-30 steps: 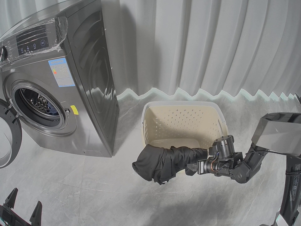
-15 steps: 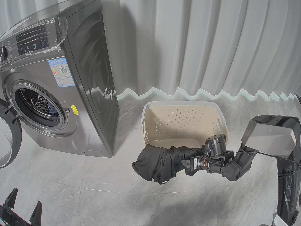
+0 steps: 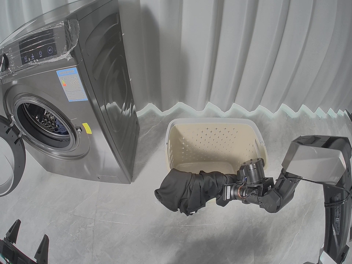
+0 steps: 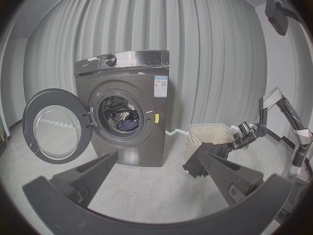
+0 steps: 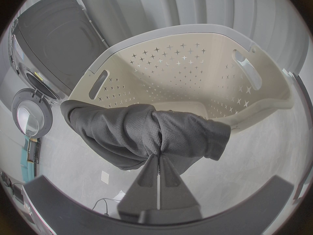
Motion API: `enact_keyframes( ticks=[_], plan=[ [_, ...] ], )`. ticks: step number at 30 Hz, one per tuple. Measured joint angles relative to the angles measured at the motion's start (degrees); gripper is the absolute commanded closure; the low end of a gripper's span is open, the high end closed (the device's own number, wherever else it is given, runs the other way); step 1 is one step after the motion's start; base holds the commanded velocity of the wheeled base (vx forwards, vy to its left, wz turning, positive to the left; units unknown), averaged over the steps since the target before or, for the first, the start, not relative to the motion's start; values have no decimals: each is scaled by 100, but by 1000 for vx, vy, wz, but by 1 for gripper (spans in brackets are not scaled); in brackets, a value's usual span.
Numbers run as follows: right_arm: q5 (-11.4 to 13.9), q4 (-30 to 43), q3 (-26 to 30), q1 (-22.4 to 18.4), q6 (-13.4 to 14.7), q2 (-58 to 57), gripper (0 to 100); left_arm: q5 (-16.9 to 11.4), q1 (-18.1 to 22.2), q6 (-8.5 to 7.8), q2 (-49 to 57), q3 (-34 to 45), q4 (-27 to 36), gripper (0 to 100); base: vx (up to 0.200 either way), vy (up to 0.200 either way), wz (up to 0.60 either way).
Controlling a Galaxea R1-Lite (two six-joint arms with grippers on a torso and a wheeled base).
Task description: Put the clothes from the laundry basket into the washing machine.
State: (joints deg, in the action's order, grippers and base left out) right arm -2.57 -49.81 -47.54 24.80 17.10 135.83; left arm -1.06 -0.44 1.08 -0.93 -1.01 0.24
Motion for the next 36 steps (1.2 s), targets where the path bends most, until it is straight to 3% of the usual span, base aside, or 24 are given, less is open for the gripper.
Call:
enact_keyframes(
  ticks=[14,22,23,36],
  plan=[
    [-21,-83,870,54,2,-1339,100,9,0,4,0,0,2,0,0,0,0],
    [-177,-117,1125,65,7,-1596,100,11,0,0,0,0,2,0,0,0,0],
    [-177,-121,1135,65,5,-1576,0,11,0,-2,0,0,2,0,0,0,0],
    [-424,-63,1089,102,-129,-1157,0,11,0,2,0,0,2,0,0,0,0]
  ],
)
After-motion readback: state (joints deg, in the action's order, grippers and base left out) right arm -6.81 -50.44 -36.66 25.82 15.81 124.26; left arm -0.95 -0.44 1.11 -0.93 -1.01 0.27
